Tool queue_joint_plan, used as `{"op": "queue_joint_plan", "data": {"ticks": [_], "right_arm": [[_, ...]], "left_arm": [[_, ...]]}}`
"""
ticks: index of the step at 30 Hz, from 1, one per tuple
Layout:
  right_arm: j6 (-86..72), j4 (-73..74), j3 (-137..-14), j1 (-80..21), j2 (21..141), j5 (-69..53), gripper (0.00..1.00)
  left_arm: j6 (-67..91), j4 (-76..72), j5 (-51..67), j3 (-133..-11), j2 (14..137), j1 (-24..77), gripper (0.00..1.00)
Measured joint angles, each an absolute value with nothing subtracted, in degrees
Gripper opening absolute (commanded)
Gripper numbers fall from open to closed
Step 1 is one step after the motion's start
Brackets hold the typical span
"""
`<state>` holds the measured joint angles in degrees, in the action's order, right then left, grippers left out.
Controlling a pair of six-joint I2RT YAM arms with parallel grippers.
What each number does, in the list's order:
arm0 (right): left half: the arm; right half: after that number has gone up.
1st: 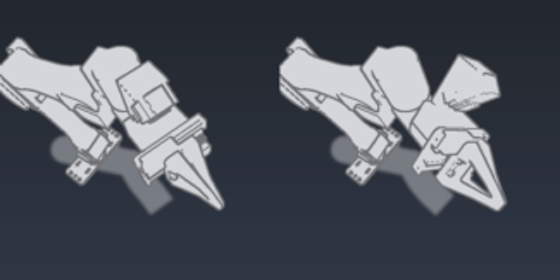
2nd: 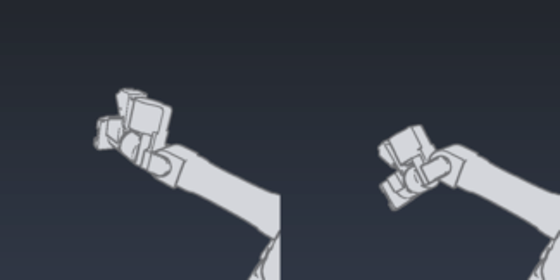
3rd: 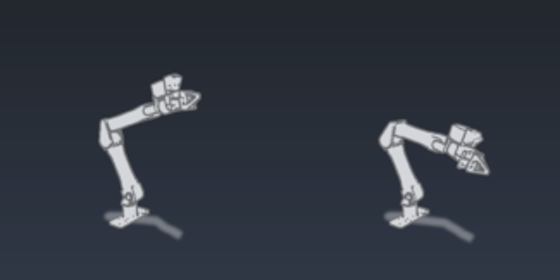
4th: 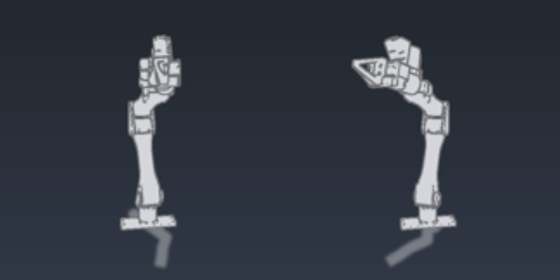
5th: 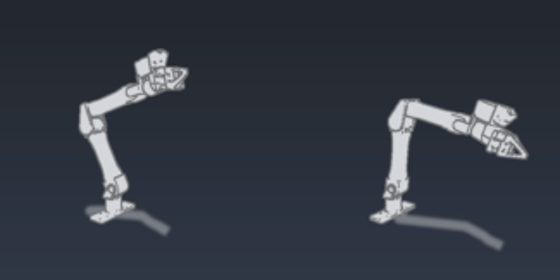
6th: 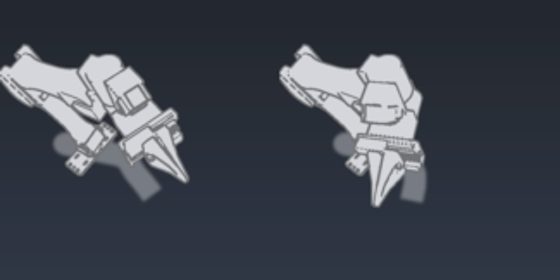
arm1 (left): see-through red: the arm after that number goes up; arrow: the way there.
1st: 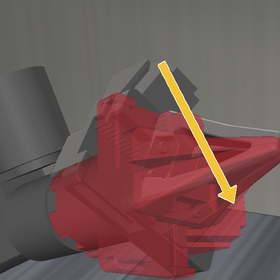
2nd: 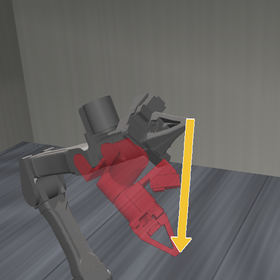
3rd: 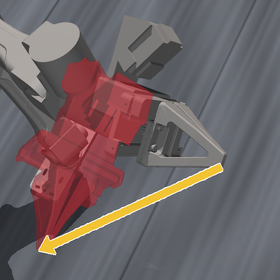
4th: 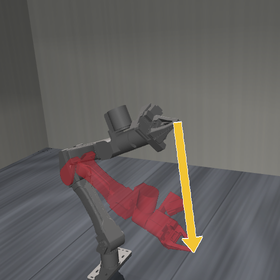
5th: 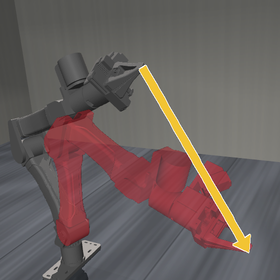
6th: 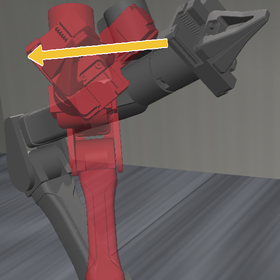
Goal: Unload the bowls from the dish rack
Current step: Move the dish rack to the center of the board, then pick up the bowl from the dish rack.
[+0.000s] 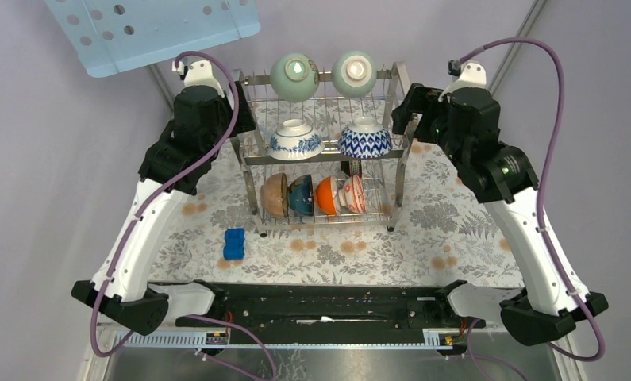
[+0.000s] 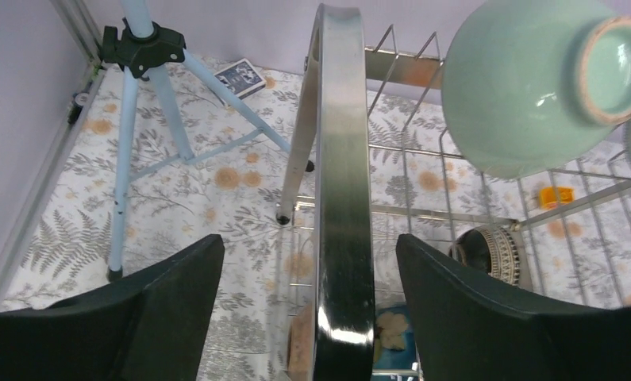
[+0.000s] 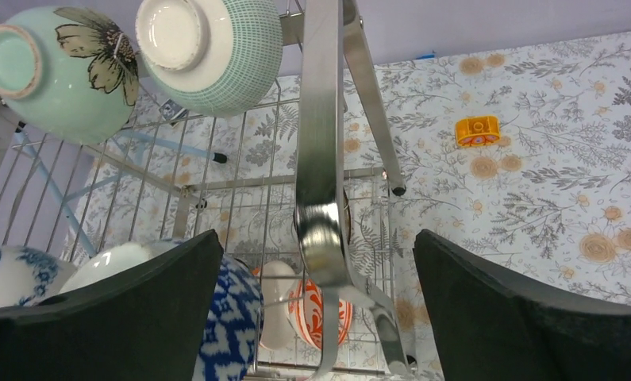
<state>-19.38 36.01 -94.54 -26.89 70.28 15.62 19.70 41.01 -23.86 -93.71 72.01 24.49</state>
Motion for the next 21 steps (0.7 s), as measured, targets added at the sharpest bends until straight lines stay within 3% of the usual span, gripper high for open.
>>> {"op": "queue_joint_plan", "data": {"ticks": [2, 8, 16, 21], "right_arm": [[-19.44, 37.23, -94.96, -26.89, 69.12, 15.22, 1.0], [-19.53, 38.59, -95.26, -26.89, 64.62, 13.26, 1.0], [-19.88, 32.1, -75.33, -26.89, 41.85, 5.21, 1.0], [-22.52, 29.78, -68.12, -26.89, 33.98, -2.04, 1.0]], "left_arm": [[20.25, 41.17, -23.81, -93.71, 71.2, 24.45, 0.99], [20.82, 43.79, -23.73, -95.2, 68.49, 24.45, 0.99], [24.99, 44.21, -23.94, -90.43, 53.54, 24.45, 0.99], [31.09, 44.88, -24.71, -85.62, 42.85, 24.45, 0.99]]}}
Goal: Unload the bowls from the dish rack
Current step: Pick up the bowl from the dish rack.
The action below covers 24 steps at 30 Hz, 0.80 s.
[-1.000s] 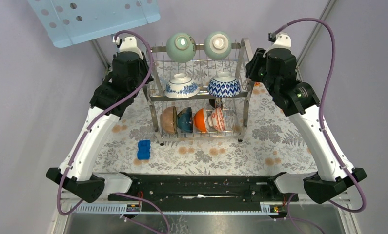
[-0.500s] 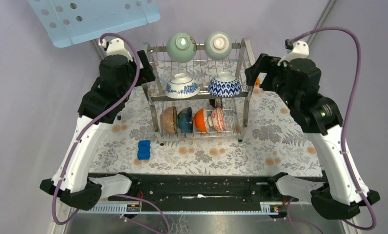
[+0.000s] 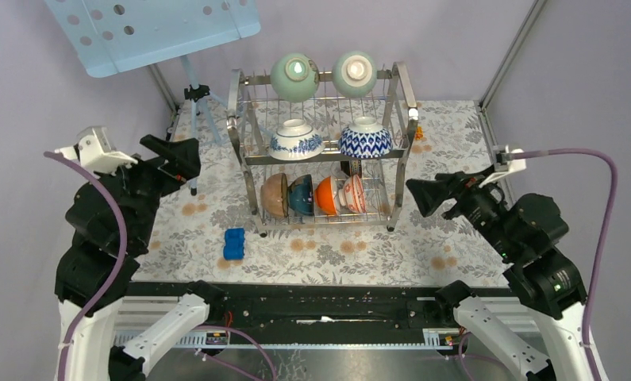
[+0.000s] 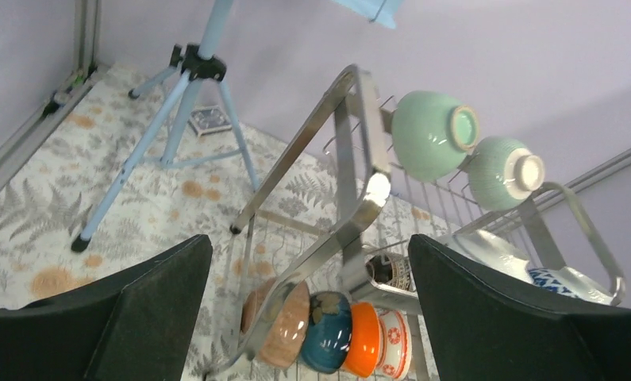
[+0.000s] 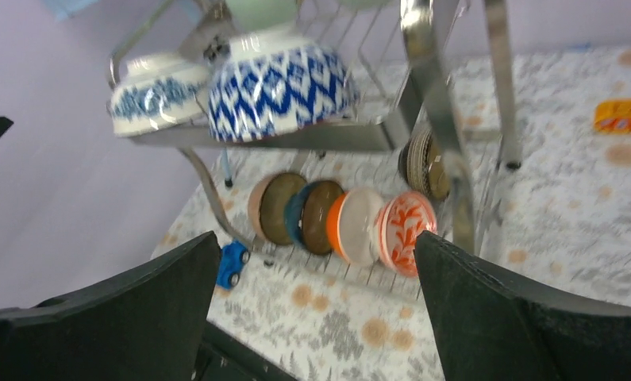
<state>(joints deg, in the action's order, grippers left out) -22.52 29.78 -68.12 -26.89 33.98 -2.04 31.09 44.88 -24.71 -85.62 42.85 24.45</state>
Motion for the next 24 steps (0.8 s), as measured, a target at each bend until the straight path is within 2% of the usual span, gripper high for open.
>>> {"op": "queue_joint_plan", "data": {"ticks": [6, 9, 13, 16, 24], "right_arm": [[-25.87, 34.46, -59.57, -26.89, 31.86, -5.69, 1.0], [-27.4, 34.63, -51.29, -26.89, 26.79, -9.3, 1.0], [-32.27, 30.65, -39.07, -26.89, 19.05, -15.14, 0.93], [-35.66, 28.18, -32.82, -26.89, 18.37, -17.54, 0.9], [-35.59, 27.77, -31.68, -26.89, 21.23, -16.19, 0.81]], "left_arm": [[36.03, 50.76, -29.17, -77.3, 38.76, 24.45, 0.99], [39.05, 54.94, -31.33, -72.18, 37.01, 24.45, 0.99], [42.81, 58.28, -32.67, -66.15, 32.51, 24.45, 0.99], [45.25, 60.03, -32.32, -61.08, 28.53, 24.45, 0.99], [49.65, 60.84, -29.1, -50.35, 17.54, 24.45, 0.99]]}}
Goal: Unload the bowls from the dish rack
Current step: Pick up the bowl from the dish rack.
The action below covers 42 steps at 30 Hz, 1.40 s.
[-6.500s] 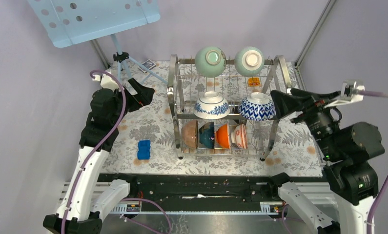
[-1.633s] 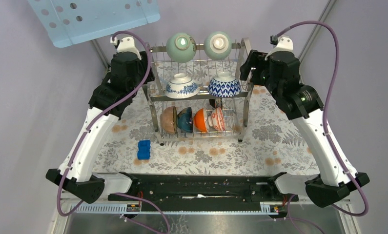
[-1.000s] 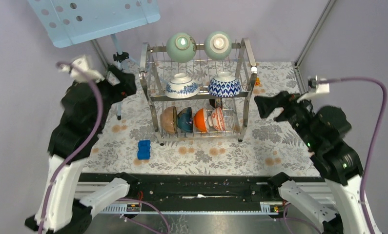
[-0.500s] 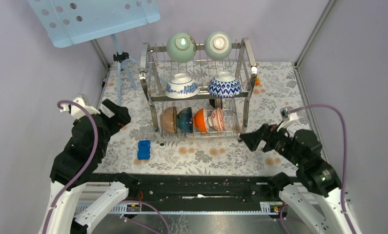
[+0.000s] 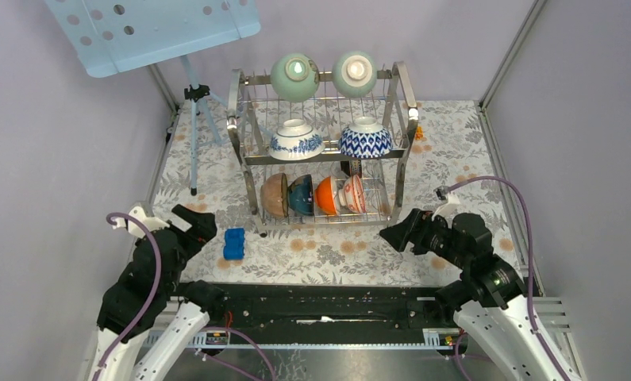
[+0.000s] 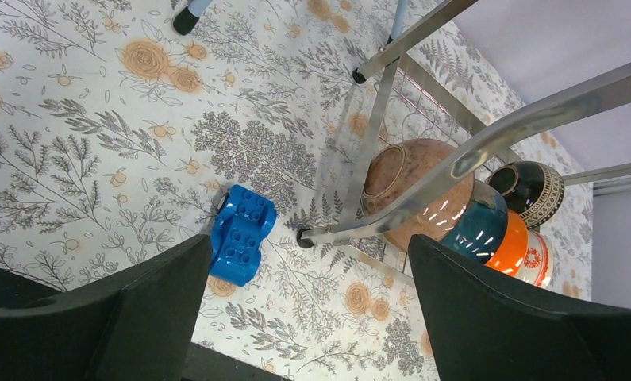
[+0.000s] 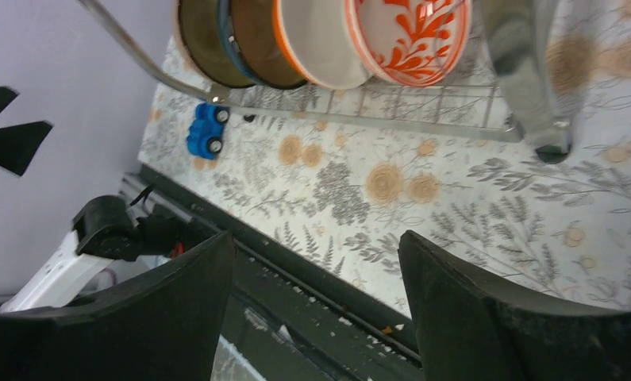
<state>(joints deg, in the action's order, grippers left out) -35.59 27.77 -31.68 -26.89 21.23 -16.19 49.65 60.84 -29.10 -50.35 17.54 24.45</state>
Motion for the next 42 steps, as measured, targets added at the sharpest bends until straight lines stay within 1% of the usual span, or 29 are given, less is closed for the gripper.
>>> {"op": "queue_joint_plan", "data": {"ticks": [3, 10, 18, 22, 23, 27, 29, 32, 36, 39, 42], "right_arm": [[-34.28, 27.92, -32.82, -26.89, 22.9, -13.15, 0.81], [-30.28, 28.73, -36.25, -26.89, 27.79, -5.37, 0.8], [-21.82, 32.21, -47.68, -26.96, 33.82, 6.22, 0.81], [-18.55, 34.83, -54.02, -26.96, 35.7, 16.36, 0.95], [-18.2, 35.35, -55.09, -26.96, 36.23, 19.05, 0.96], [-18.28, 35.9, -57.01, -26.96, 38.41, 31.29, 0.94], [-19.14, 35.77, -57.01, -26.96, 38.65, 35.44, 0.99], [-19.05, 35.57, -57.52, -26.96, 38.83, 36.6, 1.0], [-18.09, 33.47, -58.83, -26.96, 37.78, 34.74, 1.0], [-17.8, 29.89, -57.84, -26.96, 34.33, 33.26, 1.0], [-17.06, 24.95, -54.0, -26.96, 27.62, 30.24, 1.0]], "left_arm": [[50.63, 60.71, -28.64, -49.01, 15.44, 24.45, 0.99], [51.07, 59.29, -28.25, -48.97, 17.15, 24.45, 0.99], [50.85, 56.49, -27.57, -48.53, 20.71, 24.45, 0.99], [49.87, 55.44, -28.01, -48.58, 22.04, 24.45, 0.99], [49.47, 55.33, -28.29, -48.62, 22.5, 24.45, 0.99], [48.12, 54.33, -29.39, -48.82, 24.1, 24.45, 0.99], [47.44, 53.87, -29.85, -48.95, 24.49, 24.45, 0.99], [46.59, 53.17, -30.3, -49.01, 24.67, 24.45, 0.99], [45.95, 52.56, -30.48, -49.01, 24.86, 24.45, 0.99], [45.45, 52.36, -30.46, -49.01, 24.86, 24.45, 0.99], [44.49, 51.81, -30.41, -48.99, 24.8, 24.45, 0.99]]}}
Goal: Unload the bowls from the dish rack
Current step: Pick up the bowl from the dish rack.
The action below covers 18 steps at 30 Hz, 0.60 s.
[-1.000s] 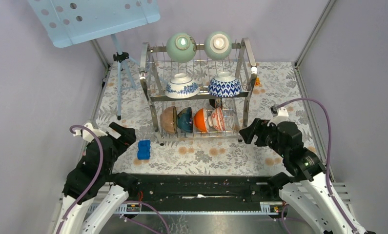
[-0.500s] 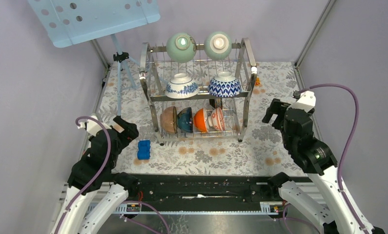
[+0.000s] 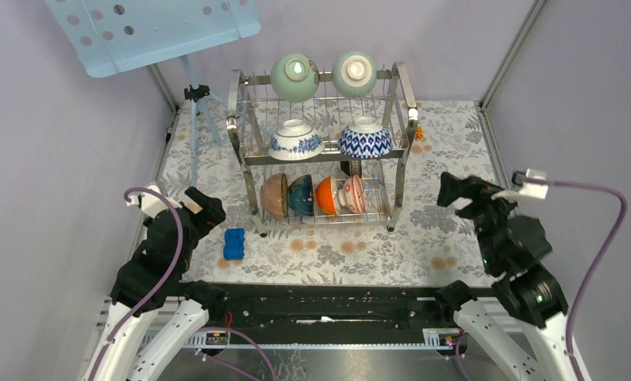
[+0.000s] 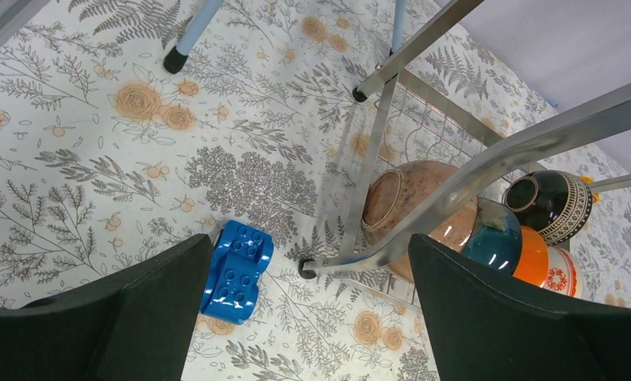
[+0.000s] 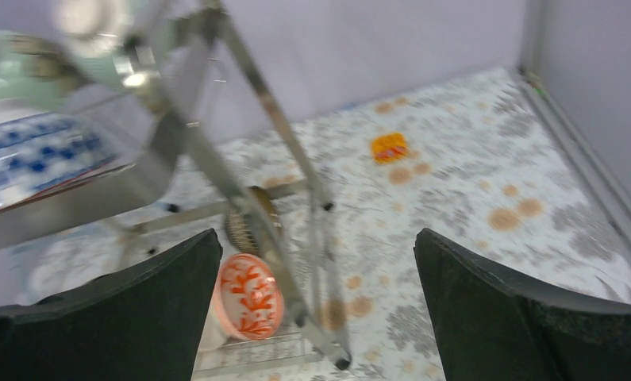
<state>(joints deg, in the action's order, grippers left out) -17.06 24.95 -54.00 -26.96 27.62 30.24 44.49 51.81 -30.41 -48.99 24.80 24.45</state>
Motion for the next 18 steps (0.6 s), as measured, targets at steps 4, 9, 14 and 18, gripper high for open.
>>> {"op": "queue_joint_plan", "data": {"ticks": [4, 9, 14, 18], "right_arm": [[-13.93, 21.98, -51.2, -26.96, 19.81, 18.44, 1.0], [-11.4, 24.25, -50.5, -26.96, 23.2, 8.19, 0.98], [-11.77, 28.49, -46.76, -26.96, 23.62, 6.37, 0.95], [-14.22, 29.56, -43.9, -26.96, 23.73, 6.17, 0.93]], "left_arm": [[43.11, 50.52, -30.11, -48.38, 24.05, 24.45, 0.99], [42.46, 48.8, -28.49, -46.54, 23.55, 24.45, 0.99], [42.52, 48.18, -27.09, -44.47, 23.57, 24.45, 0.99], [42.54, 47.81, -26.85, -44.03, 23.62, 24.45, 0.99]]}}
